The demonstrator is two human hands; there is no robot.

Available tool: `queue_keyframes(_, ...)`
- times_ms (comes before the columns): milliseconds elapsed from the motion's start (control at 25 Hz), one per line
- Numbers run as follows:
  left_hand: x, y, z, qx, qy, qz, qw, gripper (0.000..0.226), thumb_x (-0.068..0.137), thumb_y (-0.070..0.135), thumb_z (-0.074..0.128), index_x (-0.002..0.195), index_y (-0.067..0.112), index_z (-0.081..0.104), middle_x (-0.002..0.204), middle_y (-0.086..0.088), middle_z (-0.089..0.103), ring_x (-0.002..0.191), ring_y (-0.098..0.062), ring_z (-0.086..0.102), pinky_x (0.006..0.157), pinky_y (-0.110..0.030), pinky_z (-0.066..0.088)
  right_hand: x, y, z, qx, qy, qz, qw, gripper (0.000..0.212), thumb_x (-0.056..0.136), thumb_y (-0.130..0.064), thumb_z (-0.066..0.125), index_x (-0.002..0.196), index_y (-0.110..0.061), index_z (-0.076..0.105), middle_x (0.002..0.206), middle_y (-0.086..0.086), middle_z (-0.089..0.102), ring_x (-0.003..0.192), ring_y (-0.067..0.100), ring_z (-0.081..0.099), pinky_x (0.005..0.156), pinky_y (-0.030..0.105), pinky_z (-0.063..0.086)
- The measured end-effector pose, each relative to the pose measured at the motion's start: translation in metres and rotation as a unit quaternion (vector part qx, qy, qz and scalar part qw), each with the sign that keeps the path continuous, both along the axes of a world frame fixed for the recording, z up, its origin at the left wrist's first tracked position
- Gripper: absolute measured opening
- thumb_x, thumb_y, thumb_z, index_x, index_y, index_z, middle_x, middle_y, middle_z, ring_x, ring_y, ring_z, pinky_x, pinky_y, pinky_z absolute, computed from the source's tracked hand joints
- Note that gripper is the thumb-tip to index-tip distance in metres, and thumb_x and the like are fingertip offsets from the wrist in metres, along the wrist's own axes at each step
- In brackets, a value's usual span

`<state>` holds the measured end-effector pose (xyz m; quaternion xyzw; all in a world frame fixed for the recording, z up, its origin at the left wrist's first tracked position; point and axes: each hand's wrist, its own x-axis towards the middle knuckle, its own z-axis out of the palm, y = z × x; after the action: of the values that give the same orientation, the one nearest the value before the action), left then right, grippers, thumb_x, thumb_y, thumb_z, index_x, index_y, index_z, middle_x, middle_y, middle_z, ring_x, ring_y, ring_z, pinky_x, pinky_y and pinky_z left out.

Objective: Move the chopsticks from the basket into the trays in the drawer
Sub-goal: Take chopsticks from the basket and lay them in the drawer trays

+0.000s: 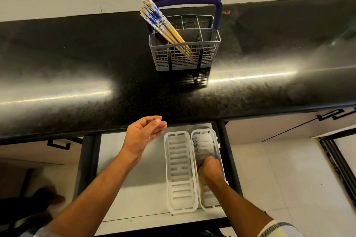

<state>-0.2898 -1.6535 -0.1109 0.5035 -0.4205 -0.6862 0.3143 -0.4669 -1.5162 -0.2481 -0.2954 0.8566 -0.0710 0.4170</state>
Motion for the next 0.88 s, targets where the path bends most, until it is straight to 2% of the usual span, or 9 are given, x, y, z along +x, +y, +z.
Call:
queue_keyframes(200,-0.005,0.0,0.002,0.002,0.002,-0.002,1.0,0.019,0.096,0.009,0.058,0.111,0.004,0.069,0.103,-0.018,0.076,0.1,-0.028,0.074,0.085,-0.03,0.061,0.003,0.004,0.001,-0.018,0.017,0.013,1.0,0.014,0.094,-0.01,0.06,0.084,-0.014,0.069,0.081,0.0,0.068,0.074,0.013,0.068,0.074,0.027,0.061)
queue_keyframes(440,-0.006,-0.003,0.004,0.002,-0.003,-0.003,1.0,0.02,0.097,0.011,0.058,0.112,0.004,0.069,0.102,-0.017,0.077,0.101,-0.029,0.073,0.089,-0.034,0.06,0.004,0.004,0.007,-0.028,0.021,0.029,0.999,0.013,0.094,-0.015,0.061,0.083,-0.019,0.064,0.083,-0.002,0.067,0.076,0.01,0.065,0.067,0.019,0.053)
queue_keyframes(600,-0.006,-0.006,0.009,0.001,0.0,0.0,1.0,0.019,0.097,0.011,0.058,0.111,0.004,0.069,0.102,-0.017,0.076,0.102,-0.029,0.073,0.091,-0.037,0.059,0.003,0.004,0.014,-0.044,0.017,0.016,0.999,0.016,0.093,-0.011,0.062,0.08,-0.018,0.066,0.081,-0.002,0.068,0.073,0.01,0.066,0.069,0.023,0.06)
queue_keyframes(760,-0.006,-0.013,0.02,-0.026,0.001,0.001,1.0,0.02,0.096,0.011,0.059,0.111,0.004,0.069,0.102,-0.016,0.076,0.101,-0.029,0.073,0.09,-0.036,0.059,-0.01,-0.011,0.066,-0.142,-0.017,-0.006,0.99,0.02,0.096,-0.019,0.061,0.079,-0.017,0.072,0.074,-0.003,0.07,0.065,0.009,0.067,0.062,0.023,0.06)
queue_keyframes(880,-0.011,-0.035,0.043,-0.059,0.021,0.015,0.998,0.019,0.096,0.012,0.059,0.111,0.005,0.07,0.101,-0.016,0.077,0.1,-0.028,0.073,0.091,-0.038,0.059,-0.025,-0.049,0.145,-0.278,0.016,0.026,0.96,0.013,0.096,-0.024,0.063,0.091,-0.021,0.074,0.078,-0.01,0.069,0.069,0.001,0.064,0.062,0.013,0.052)
